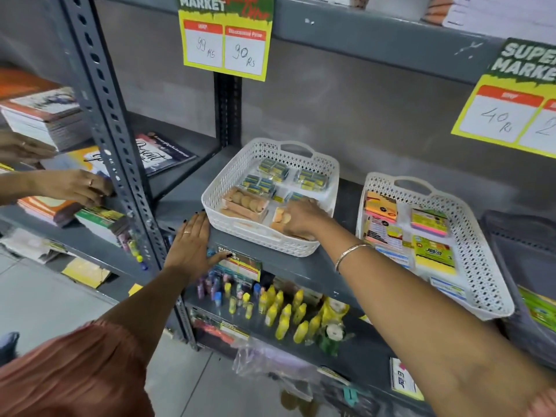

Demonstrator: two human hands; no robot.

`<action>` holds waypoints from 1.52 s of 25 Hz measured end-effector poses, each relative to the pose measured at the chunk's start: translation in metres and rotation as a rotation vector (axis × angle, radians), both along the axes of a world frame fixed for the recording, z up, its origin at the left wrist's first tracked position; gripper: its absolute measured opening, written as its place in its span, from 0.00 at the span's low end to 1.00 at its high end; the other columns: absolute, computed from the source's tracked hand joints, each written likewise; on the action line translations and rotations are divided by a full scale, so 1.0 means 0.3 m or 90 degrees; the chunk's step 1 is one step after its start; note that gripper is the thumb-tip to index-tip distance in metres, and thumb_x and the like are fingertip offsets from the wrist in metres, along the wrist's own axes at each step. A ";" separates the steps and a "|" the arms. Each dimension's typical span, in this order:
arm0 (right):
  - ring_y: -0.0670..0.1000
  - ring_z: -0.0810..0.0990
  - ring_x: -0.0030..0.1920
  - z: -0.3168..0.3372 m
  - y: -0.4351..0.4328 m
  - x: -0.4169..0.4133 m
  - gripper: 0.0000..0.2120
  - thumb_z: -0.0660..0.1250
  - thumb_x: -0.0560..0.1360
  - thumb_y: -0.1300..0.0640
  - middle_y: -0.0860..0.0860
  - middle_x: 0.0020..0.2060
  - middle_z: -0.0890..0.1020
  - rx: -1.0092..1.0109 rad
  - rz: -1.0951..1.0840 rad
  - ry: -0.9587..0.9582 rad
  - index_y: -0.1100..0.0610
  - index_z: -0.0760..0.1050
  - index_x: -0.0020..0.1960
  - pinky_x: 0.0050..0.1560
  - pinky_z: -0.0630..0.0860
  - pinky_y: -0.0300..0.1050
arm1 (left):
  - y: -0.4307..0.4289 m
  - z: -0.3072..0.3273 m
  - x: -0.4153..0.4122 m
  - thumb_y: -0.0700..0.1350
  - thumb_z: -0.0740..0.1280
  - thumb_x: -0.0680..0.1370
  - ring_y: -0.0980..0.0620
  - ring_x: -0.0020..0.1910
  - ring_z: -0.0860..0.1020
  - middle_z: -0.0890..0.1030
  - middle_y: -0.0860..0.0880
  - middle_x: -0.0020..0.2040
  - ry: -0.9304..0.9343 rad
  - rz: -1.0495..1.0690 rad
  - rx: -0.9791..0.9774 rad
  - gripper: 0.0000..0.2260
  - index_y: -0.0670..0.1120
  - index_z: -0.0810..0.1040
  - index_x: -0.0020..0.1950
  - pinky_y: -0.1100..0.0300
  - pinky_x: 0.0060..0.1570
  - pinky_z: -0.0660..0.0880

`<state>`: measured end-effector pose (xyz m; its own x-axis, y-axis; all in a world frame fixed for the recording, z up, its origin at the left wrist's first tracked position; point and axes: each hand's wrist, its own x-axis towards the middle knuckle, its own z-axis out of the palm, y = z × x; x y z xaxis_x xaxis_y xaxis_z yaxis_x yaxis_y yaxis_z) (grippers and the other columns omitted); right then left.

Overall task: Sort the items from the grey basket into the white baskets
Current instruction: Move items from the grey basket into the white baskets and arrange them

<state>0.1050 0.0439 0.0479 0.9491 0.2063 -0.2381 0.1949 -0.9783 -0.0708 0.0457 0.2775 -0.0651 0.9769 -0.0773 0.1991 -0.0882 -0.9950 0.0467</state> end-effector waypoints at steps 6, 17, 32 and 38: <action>0.59 0.73 0.66 -0.018 -0.002 -0.004 0.26 0.70 0.72 0.55 0.58 0.66 0.74 0.023 0.003 -0.032 0.57 0.70 0.68 0.60 0.74 0.51 | 0.005 -0.001 0.002 0.67 0.57 0.72 0.42 0.73 0.54 0.58 0.38 0.74 0.006 -0.002 0.014 0.43 0.36 0.52 0.73 0.48 0.72 0.49; 0.59 0.65 0.71 0.120 -0.157 -0.078 0.33 0.70 0.72 0.47 0.57 0.71 0.68 0.105 -0.063 -0.117 0.58 0.65 0.72 0.65 0.69 0.53 | -0.045 0.023 -0.052 0.62 0.61 0.74 0.42 0.74 0.51 0.55 0.37 0.75 0.021 0.006 -0.117 0.41 0.36 0.50 0.74 0.46 0.73 0.48; 0.60 0.75 0.66 0.129 -1.066 -0.394 0.17 0.59 0.77 0.64 0.60 0.65 0.76 0.065 -0.523 -0.224 0.61 0.73 0.65 0.61 0.75 0.54 | -0.775 0.062 -0.150 0.68 0.44 0.75 0.36 0.61 0.73 0.74 0.34 0.62 0.031 -0.328 -0.049 0.39 0.35 0.68 0.65 0.51 0.64 0.61; 0.61 0.68 0.69 -0.007 -1.292 -0.442 0.25 0.64 0.75 0.65 0.63 0.68 0.69 -0.083 -0.493 -0.044 0.67 0.64 0.71 0.69 0.70 0.56 | -0.818 0.061 -0.082 0.76 0.42 0.67 0.40 0.69 0.65 0.67 0.37 0.70 0.040 -0.305 -0.062 0.49 0.38 0.62 0.70 0.46 0.67 0.64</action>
<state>-0.0277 -0.3436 0.0457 0.8243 -0.5457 -0.1507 -0.5463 -0.8366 0.0413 0.0211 0.0322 -0.0468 0.8465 -0.5047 0.1695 -0.5288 -0.8341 0.1571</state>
